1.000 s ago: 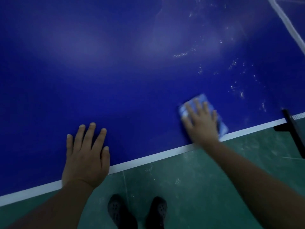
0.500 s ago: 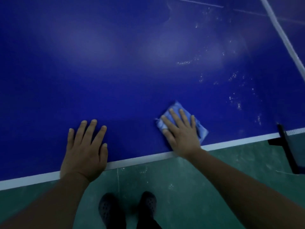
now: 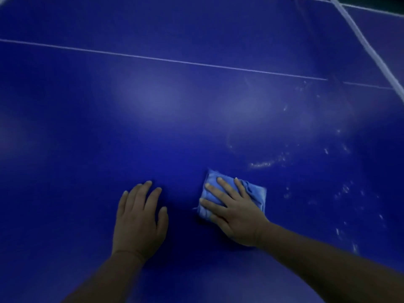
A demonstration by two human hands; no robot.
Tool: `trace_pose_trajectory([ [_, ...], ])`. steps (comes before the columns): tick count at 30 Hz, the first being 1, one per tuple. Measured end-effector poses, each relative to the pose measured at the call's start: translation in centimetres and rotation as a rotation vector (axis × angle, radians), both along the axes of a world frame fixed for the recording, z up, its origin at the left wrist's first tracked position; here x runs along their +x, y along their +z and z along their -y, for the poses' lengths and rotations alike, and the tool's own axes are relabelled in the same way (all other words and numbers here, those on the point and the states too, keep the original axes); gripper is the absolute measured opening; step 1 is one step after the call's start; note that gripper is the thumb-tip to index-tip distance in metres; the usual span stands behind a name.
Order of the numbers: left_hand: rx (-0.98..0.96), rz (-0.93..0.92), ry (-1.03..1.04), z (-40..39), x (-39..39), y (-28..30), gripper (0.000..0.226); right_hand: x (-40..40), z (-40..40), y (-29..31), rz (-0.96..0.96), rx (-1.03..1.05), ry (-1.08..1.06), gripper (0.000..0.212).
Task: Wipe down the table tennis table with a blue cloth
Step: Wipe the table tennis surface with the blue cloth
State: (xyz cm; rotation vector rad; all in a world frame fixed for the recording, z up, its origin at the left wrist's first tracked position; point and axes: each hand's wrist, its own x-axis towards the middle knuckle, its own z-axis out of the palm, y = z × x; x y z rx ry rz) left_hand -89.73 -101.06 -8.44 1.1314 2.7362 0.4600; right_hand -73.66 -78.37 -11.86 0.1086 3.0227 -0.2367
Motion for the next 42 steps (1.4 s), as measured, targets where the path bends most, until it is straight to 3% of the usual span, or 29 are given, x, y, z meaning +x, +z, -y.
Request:
trace_pose_trajectory([
  [7, 0.066, -0.025, 0.121, -12.9, -6.2, -1.2, 0.063, -11.5, -11.5, -0.1, -0.021, -0.006, 0.142, 0.047],
  [14, -0.015, -0.041, 0.168, -16.8, -8.3, -3.1, 0.068, -24.4, -26.5, 1.3, 0.030, 0.059, -0.252, 0.050],
  [17, -0.019, -0.022, 0.175, -16.8, -8.5, -3.2, 0.066, -23.7, -24.5, 1.0, -0.003, 0.086, -0.285, 0.053],
  [20, -0.027, -0.033, 0.175, -17.0, -8.6, -3.3, 0.063, -17.5, -18.1, -0.3, -0.043, 0.046, 0.111, 0.052],
  [22, -0.024, -0.047, 0.171, -17.0, -8.7, -3.3, 0.061, -16.5, -18.3, -0.2, -0.008, 0.034, 0.276, 0.049],
  [23, -0.024, -0.048, 0.169, -17.0, -8.7, -3.3, 0.061, -17.6, -19.9, 0.0, -0.007, 0.050, 0.249, 0.049],
  [27, -0.041, -0.048, 0.173, -17.1, -8.7, -3.0, 0.060, -22.8, -24.4, 1.3, 0.078, 0.093, -0.287, 0.050],
  [29, -0.048, -0.043, 0.164, -17.2, -8.8, -3.0, 0.059, -21.6, -21.9, 1.0, 0.011, 0.101, -0.282, 0.052],
  [33, -0.007, -0.066, 0.174, -17.0, -8.9, -3.0, 0.059, -18.6, -14.3, -0.1, -0.071, 0.076, -0.069, 0.051],
  [38, 0.051, -0.101, 0.229, -16.9, -8.9, -3.3, 0.061, -25.4, -9.5, -0.4, -0.066, -0.029, 0.118, 0.054],
  [40, 0.038, -0.091, 0.232, -17.0, -8.9, -3.2, 0.061, -29.1, -12.3, -0.1, -0.038, 0.031, 0.037, 0.057],
  [42, 0.003, -0.079, 0.211, -17.1, -9.0, -3.2, 0.061, -31.3, -18.5, 0.3, 0.001, 0.141, -0.223, 0.055],
])
